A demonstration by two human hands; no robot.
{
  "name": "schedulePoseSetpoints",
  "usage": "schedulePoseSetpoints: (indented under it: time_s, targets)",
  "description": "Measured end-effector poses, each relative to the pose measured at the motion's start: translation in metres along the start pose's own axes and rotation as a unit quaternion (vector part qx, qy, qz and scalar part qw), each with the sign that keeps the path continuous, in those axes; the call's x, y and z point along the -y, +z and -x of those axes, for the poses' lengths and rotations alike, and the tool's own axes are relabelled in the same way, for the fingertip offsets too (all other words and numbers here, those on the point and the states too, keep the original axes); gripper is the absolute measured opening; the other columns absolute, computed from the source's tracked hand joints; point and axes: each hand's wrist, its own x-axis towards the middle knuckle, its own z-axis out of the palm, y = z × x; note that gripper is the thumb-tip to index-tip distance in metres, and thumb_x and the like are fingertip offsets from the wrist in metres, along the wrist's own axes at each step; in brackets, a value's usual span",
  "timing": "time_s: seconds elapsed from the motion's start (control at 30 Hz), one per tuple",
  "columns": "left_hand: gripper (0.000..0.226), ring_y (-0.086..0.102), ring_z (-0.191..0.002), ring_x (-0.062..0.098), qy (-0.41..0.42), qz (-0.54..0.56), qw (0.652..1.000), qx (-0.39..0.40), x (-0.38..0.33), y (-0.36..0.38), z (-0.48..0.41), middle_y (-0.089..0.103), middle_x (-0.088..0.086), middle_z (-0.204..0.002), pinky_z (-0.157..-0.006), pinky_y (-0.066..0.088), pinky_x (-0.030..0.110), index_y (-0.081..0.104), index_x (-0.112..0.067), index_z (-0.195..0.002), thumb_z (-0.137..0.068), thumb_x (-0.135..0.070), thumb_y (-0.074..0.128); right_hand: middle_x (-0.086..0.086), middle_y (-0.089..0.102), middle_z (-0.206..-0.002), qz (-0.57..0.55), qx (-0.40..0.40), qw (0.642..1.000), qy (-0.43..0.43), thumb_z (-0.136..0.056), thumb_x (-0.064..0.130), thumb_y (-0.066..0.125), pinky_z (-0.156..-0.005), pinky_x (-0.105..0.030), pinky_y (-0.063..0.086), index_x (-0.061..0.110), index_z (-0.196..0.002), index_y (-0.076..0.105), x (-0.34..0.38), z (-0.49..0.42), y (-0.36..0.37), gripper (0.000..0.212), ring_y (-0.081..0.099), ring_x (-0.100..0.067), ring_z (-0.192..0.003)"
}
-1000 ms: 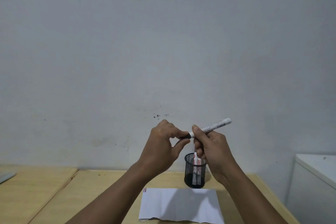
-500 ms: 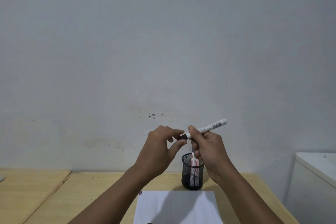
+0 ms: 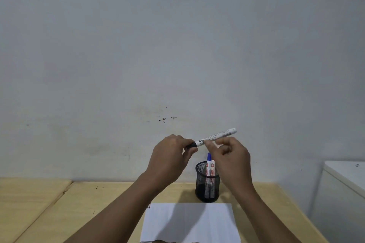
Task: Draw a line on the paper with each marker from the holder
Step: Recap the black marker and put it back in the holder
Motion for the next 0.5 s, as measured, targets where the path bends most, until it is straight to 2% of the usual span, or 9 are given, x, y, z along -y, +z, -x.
schedulePoseSetpoints:
  time_s: [0.03, 0.07, 0.13, 0.23, 0.33, 0.4, 0.47, 0.5]
  targets:
    - [0.019, 0.051, -0.074, 0.011, 0.002, -0.020, 1.000, 0.003, 0.001, 0.001, -0.002, 0.065, -0.008, -0.080, -0.059, 0.036, 0.027, 0.072, -0.032, -0.102, -0.093, -0.041, 0.057, 0.003, 0.059, -0.072, 0.071, -0.003, 0.995, -0.072, -0.083, 0.036, 0.079, -0.056, -0.032, 0.048, 0.021, -0.101, 0.067, -0.007, -0.001, -0.004, 0.026, 0.053, -0.004, -0.058]
    - [0.020, 0.051, -0.075, 0.011, 0.011, -0.034, 0.999, 0.005, 0.001, 0.003, -0.004, 0.066, -0.008, -0.082, -0.058, 0.036, 0.027, 0.072, -0.033, -0.103, -0.093, -0.042, 0.057, 0.007, 0.057, -0.084, 0.137, 0.014, 0.982, -0.133, -0.085, 0.031, 0.077, -0.058, -0.030, 0.051, 0.027, -0.114, 0.063, -0.013, -0.002, -0.006, 0.032, 0.055, -0.001, -0.068]
    - [0.022, 0.052, -0.074, 0.010, 0.033, -0.042, 0.999, 0.008, 0.000, 0.009, -0.009, 0.068, -0.008, -0.083, -0.057, 0.035, 0.023, 0.073, -0.032, -0.102, -0.092, -0.044, 0.058, 0.012, 0.053, -0.101, 0.218, 0.057, 0.957, -0.184, -0.089, 0.031, 0.072, -0.061, -0.031, 0.055, 0.032, -0.125, 0.060, -0.022, -0.006, -0.009, 0.038, 0.057, -0.001, -0.073]
    - [0.030, 0.053, -0.070, 0.004, 0.032, 0.022, 0.999, -0.013, -0.005, 0.017, -0.015, 0.073, -0.011, -0.089, -0.063, 0.039, 0.018, 0.073, -0.029, -0.109, -0.087, -0.047, 0.063, 0.012, 0.058, -0.104, 0.214, 0.066, 0.958, -0.179, -0.091, 0.032, 0.070, -0.066, -0.032, 0.057, 0.028, -0.111, 0.069, -0.032, -0.023, -0.008, 0.021, 0.056, 0.003, -0.069]
    - [0.044, 0.059, -0.074, 0.003, -0.020, 0.090, 0.996, -0.016, -0.003, 0.027, -0.019, 0.071, -0.015, -0.097, -0.073, 0.052, 0.025, 0.062, -0.033, -0.125, -0.084, -0.047, 0.067, 0.008, 0.063, -0.100, 0.142, 0.058, 0.979, -0.131, -0.091, 0.027, 0.070, -0.070, -0.025, 0.056, 0.026, -0.099, 0.069, -0.045, -0.044, -0.008, 0.008, 0.062, 0.000, -0.079]
    - [0.048, 0.059, -0.081, 0.003, -0.040, 0.063, 0.997, 0.029, 0.003, 0.038, -0.019, 0.069, -0.014, -0.103, -0.079, 0.053, 0.030, 0.058, -0.034, -0.129, -0.084, -0.047, 0.068, 0.007, 0.068, -0.094, 0.079, 0.053, 0.993, -0.070, -0.093, 0.025, 0.068, -0.075, -0.032, 0.060, 0.025, -0.098, 0.068, -0.053, -0.054, -0.010, 0.004, 0.065, -0.003, -0.084]
    - [0.051, 0.058, -0.092, 0.006, -0.047, 0.025, 0.994, 0.092, 0.012, 0.054, -0.016, 0.067, -0.012, -0.112, -0.086, 0.051, 0.032, 0.056, -0.033, -0.130, -0.084, -0.051, 0.067, 0.011, 0.070, -0.089, 0.061, 0.056, 0.996, -0.035, -0.095, 0.024, 0.065, -0.079, -0.042, 0.062, 0.024, -0.102, 0.068, -0.064, -0.062, -0.010, 0.007, 0.067, -0.006, -0.086]
    - [0.054, 0.056, -0.100, 0.008, -0.052, 0.010, 0.991, 0.123, 0.016, 0.062, -0.014, 0.064, -0.010, -0.119, -0.090, 0.049, 0.034, 0.054, -0.032, -0.132, -0.083, -0.053, 0.066, 0.011, 0.069, -0.089, 0.064, 0.062, 0.996, -0.028, -0.096, 0.022, 0.065, -0.078, -0.043, 0.062, 0.023, -0.107, 0.066, -0.069, -0.065, -0.008, 0.011, 0.068, -0.007, -0.086]
